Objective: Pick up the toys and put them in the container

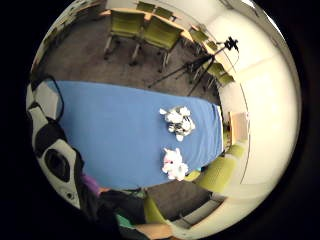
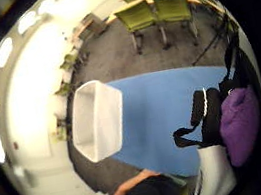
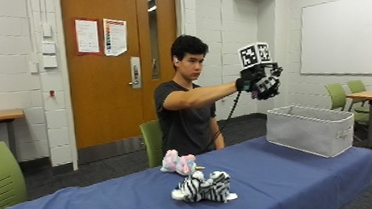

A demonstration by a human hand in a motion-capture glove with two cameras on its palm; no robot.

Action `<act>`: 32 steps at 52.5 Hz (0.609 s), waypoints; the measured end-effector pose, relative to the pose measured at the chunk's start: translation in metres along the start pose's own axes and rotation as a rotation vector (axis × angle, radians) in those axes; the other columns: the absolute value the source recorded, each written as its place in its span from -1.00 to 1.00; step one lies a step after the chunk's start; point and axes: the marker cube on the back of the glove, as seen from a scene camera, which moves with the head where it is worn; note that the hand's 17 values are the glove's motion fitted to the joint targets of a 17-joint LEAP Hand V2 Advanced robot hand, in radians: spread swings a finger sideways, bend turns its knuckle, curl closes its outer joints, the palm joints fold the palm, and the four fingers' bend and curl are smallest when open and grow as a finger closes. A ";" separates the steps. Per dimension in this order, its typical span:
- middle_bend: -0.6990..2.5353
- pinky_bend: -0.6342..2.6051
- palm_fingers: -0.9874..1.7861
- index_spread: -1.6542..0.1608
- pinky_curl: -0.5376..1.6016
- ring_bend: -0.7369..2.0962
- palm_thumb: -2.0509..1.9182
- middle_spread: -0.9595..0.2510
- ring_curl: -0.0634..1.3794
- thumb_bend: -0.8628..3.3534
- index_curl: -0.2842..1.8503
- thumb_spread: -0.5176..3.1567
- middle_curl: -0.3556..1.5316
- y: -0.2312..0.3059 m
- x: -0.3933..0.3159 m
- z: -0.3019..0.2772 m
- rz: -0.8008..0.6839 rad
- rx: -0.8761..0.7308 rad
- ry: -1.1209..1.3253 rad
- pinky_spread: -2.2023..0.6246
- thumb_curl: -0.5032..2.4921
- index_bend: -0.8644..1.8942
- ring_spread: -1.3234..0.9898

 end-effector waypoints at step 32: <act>0.13 -0.06 0.58 0.42 -0.09 0.47 0.39 0.11 -0.20 -0.54 0.60 -0.16 0.08 -0.051 -0.274 0.009 -0.481 -0.028 -0.132 0.23 -0.15 -0.16 -0.16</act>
